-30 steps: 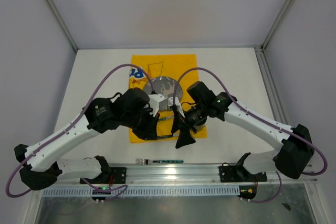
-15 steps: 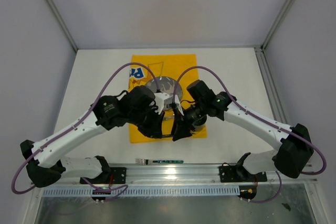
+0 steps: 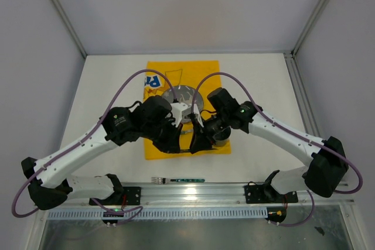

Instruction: Set the dinner table for one person

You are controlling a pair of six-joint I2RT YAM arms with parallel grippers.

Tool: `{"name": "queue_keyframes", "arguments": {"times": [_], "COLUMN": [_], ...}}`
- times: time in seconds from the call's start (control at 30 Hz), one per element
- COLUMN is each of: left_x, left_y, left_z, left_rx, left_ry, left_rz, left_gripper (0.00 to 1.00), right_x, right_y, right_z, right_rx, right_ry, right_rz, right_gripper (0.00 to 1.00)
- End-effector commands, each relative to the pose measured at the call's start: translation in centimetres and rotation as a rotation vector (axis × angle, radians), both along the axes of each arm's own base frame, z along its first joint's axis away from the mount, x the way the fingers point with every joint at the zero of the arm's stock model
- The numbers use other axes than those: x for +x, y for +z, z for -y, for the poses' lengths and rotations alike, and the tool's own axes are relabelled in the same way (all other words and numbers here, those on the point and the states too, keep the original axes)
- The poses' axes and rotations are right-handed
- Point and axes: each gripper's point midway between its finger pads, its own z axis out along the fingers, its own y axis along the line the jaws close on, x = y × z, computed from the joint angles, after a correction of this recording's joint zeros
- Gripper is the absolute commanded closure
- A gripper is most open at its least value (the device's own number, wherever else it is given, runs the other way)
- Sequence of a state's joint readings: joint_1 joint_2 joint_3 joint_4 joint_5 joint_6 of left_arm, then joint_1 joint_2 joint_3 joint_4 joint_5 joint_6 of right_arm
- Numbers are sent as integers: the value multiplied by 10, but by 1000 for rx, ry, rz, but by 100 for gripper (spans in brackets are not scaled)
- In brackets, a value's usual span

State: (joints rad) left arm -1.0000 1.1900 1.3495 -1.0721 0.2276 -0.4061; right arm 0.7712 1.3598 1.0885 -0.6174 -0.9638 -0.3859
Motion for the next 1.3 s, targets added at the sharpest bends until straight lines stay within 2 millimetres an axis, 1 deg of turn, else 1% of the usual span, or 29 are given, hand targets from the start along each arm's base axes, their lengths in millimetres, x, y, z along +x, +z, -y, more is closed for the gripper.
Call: {"name": "queue_keyframes", "arguments": {"times": [0.0, 0.03, 0.1, 0.17, 0.2, 0.23, 0.3, 0.5, 0.57, 0.67, 0.7, 0.73, 0.77, 0.8, 0.87, 0.9, 0.93, 1.0, 1.1, 1.17, 1.2, 1.23, 1.27], "left_x": [3, 3, 5, 9, 12, 13, 13, 16, 23, 34, 40, 43, 51, 55, 62, 65, 67, 70, 71, 71, 70, 71, 70], "left_y": [-3, -4, -3, -1, 1, 2, 5, 5, 9, 25, 36, 40, 45, 58, 65, 74, 78, 88, 97, 101, 102, 104, 103], "left_z": [3, 2, 1, -2, -4, -5, -6, -6, -10, -14, -15, -16, -20, -22, -32, -35, -38, -44, -47, -47, -46, -46, -46], "left_rx": [3, 7, 7, 16, 13, 13, 6, 10, 20, 17, 7, 9, 24, 13, 48, 42, 42, 40, 20, 8, -2, -6, -8], "left_ry": [-22, -18, -5, 15, 27, 33, 36, 47, 73, 103, 127, 133, 163, 181, 206, 220, 228, 249, 267, 273, 272, 275, 276], "left_rz": [32, 33, 44, 66, 82, 90, 99, 109, 146, 214, 249, 264, 303, 331, 375, 403, 419, 454, 477, 478, 477, 479, 476], "left_gripper": [92, 75, 51, 33, 15, 12, 9, 8, 8, 8, 8, 8, 7, 8, 9, 9, 9, 8, 8, 8, 8, 9, 9], "right_x": [13, 14, 14, 15, 14, 14, 14, 11, 8, 2, -5, -9, -10, -18, -23, -27, -28, -30, -25, -24, -20, -14, -17], "right_y": [17, 15, 16, 16, 15, 15, 14, 8, 6, 5, 1, 0, -3, -8, -11, -15, -16, -17, -15, -25, -22, -28, -33], "right_z": [-15, -15, -16, -18, -18, -18, -19, -21, -24, -31, -36, -39, -43, -47, -51, -53, -54, -57, -63, -64, -69, -68, -72], "right_rx": [45, 40, 42, 41, 40, 39, 37, 37, 40, 44, 34, 30, 23, 9, 4, -7, -10, -13, -20, -85, -81, -123, -143], "right_ry": [-24, -25, -29, -35, -35, -37, -40, -45, -35, -17, 4, 12, 12, 34, 45, 52, 55, 58, 62, 60, 65, 36, 42], "right_rz": [52, 48, 41, 34, 30, 28, 23, 6, 3, -2, -12, -19, -14, -21, -17, -19, -15, 0, 45, 66, 106, 145, 165], "right_gripper": [82, 83, 83, 83, 83, 83, 83, 83, 84, 84, 84, 84, 84, 84, 85, 85, 85, 85, 85, 86, 87, 87, 88]}}
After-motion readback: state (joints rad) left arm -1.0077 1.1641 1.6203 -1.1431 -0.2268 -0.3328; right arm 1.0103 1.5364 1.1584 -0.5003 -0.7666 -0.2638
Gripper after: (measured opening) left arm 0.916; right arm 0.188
